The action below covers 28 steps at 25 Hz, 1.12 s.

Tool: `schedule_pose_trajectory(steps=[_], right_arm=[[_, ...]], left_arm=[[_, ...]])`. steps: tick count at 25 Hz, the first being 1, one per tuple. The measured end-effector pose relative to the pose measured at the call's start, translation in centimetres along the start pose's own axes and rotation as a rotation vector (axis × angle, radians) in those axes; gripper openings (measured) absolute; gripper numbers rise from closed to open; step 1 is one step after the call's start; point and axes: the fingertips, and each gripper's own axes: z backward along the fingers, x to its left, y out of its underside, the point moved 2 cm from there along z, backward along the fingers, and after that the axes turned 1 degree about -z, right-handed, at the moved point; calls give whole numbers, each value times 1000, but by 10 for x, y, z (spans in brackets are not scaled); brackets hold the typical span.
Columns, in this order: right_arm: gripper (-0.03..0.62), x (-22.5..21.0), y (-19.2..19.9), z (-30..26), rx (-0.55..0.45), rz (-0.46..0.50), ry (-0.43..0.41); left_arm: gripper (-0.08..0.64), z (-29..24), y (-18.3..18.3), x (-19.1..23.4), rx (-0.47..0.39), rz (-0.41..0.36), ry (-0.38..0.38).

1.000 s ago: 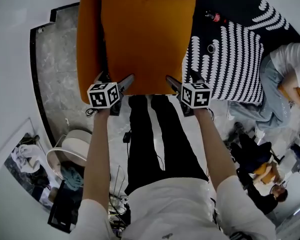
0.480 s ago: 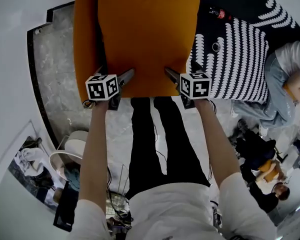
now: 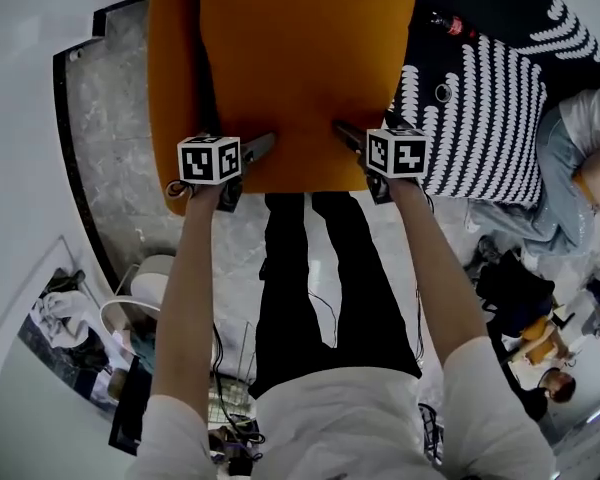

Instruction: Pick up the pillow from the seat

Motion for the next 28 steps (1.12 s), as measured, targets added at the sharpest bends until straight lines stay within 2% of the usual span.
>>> schedule_pose_trajectory(steps=[4,8,11,18,22,25,28], right_arm=[[454,2,1,-6,-1,-1,-3],[453,5,1,-2,-24,8,-50],[445,9,2,1,-19,16,-64],[258,15,1,12,62,52,-32],[173,17,6,24,87,-9,-51],[123,22,12,35,92,-22,-67],[102,24,19,51,51,-65,-69]], left_arm=[[587,-1,-1,4,15,4,-7],[579,-1,1,1,26,-7,19],[526,2,2,-3,28,-14,33],[356,14,4,-8,51,-59,-6],[268,25,7,-14,90,-92,-39],[235,36,11,-19,96,-90,-54],[214,48,17,-30,73,-73,-44]])
